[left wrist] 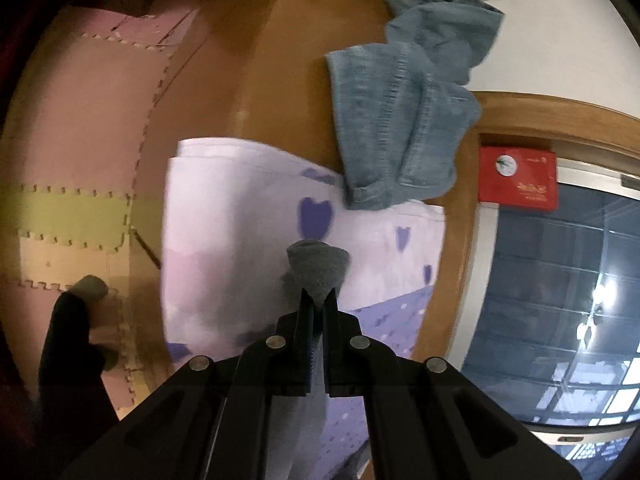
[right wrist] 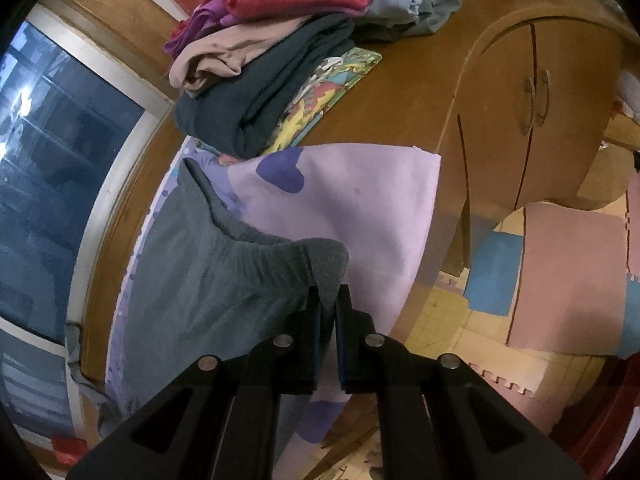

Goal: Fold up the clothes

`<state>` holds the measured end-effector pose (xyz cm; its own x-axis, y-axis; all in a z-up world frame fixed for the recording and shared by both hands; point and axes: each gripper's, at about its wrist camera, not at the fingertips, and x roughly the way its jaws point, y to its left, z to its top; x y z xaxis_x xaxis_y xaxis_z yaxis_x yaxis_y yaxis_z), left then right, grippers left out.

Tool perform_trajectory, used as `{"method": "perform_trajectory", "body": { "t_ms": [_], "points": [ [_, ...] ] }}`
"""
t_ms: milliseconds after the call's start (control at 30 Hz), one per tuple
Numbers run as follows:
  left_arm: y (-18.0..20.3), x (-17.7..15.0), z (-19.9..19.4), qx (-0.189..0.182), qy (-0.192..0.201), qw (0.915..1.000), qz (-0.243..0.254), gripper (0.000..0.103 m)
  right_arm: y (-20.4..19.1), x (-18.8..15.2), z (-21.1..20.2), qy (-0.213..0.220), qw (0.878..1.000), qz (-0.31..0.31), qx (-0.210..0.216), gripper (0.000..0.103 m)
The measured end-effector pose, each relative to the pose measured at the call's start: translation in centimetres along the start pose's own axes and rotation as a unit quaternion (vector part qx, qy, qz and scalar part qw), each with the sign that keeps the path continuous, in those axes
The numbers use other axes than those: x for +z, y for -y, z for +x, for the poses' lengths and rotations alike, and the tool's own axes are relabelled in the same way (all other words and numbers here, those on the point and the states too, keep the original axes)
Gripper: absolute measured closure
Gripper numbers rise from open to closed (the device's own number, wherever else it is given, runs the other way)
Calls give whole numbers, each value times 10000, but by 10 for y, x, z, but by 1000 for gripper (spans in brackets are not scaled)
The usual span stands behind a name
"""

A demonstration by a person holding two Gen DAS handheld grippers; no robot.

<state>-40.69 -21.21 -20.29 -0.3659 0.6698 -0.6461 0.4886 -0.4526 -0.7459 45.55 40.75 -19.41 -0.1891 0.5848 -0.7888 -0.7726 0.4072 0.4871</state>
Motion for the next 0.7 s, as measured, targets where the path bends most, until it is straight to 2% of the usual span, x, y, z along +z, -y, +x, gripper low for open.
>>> {"method": "perform_trajectory", "body": {
  "t_ms": [133, 200, 300, 367, 400, 433, 467, 500, 533, 567, 633, 700],
  "points": [
    [-14, 1, -13, -83, 46, 9999, -140, 101, -3, 0, -5, 54, 10000, -2, -40, 98],
    [-12, 2, -21, -146, 49, 9999, -47, 101, -7, 3, -9, 94, 10000, -30, -9, 98],
    [-9, 3, -26, -117, 25, 9998, 132, 101, -15, 7, -14, 172, 9997, -181, 5, 98],
    [-21, 6, -23, -17, -20, 10000, 2, 100, -16, 7, -11, 103, 9995, -269, -105, 97],
    [-27, 8, -22, 56, 10, 10000, -72, 97, -13, 7, -7, 36, 9996, -213, -172, 93],
    [-32, 8, -24, 144, 95, 9998, -129, 82, -8, 6, -3, -38, 9996, -131, -242, 88],
    [-38, 9, -25, 233, 180, 9994, -186, 72, -5, 6, -3, -20, 9995, -37, -311, 78],
    [-41, 9, -28, 265, 302, 9990, -211, 55, -3, 6, -7, 131, 9990, 12, -426, 62],
    [-41, 9, -34, 214, 474, 9985, -181, 45, -3, 7, -15, 358, 9982, 15, -485, 53],
    [-39, 10, -40, 154, 606, 9980, -117, 43, -6, 8, -27, 711, 9963, -25, -490, 40],
    [-27, 9, -47, 93, 744, 9971, 157, 41, -16, 12, -47, 1250, 9904, -161, -563, 38],
    [-5, 3, -51, 119, 877, 9935, 711, 41, -36, 15, -62, 1654, 9831, -459, -638, 36]
  ]
}}
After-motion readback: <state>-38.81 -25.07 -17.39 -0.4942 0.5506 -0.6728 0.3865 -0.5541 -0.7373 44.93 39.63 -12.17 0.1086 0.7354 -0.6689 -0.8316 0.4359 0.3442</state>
